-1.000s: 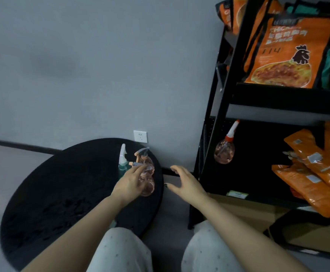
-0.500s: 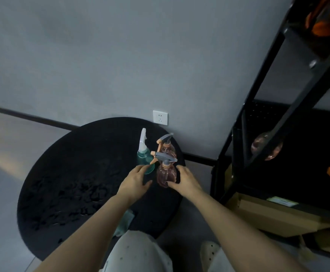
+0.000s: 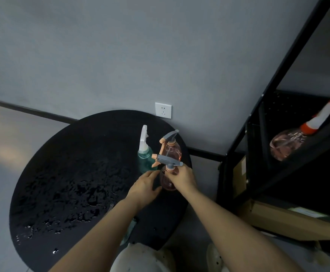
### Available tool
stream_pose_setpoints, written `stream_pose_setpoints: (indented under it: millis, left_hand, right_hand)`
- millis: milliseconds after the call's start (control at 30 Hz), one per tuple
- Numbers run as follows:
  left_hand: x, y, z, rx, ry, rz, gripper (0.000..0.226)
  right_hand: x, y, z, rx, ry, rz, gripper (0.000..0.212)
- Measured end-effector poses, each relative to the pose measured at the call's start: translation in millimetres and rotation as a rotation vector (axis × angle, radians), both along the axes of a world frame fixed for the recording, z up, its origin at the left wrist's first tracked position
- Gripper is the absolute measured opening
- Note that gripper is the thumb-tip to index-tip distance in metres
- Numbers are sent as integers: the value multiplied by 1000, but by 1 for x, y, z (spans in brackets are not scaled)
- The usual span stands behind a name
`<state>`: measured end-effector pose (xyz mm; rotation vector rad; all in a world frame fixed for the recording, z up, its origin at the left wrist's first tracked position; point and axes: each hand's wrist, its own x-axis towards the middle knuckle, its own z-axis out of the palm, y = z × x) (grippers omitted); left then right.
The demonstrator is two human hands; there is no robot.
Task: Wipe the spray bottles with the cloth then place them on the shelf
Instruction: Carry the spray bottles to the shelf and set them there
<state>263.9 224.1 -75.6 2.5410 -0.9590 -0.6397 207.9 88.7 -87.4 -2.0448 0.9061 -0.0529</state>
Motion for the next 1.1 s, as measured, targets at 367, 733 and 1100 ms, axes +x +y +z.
stream_pose_setpoints:
  millis: [367, 733, 1100]
  left_hand:
    - [-41, -16, 49, -119, -48, -87, 61]
    - [-130, -51, 111, -180, -203, -405, 55]
    - [-210, -145, 137, -327, -126, -434, 54]
  right_hand:
    - [-63, -13, 56, -96, -94, -19, 36]
    - [-194, -49, 117, -189, -189, -95, 26]
    - [-276, -122, 159, -260, -187, -210, 21]
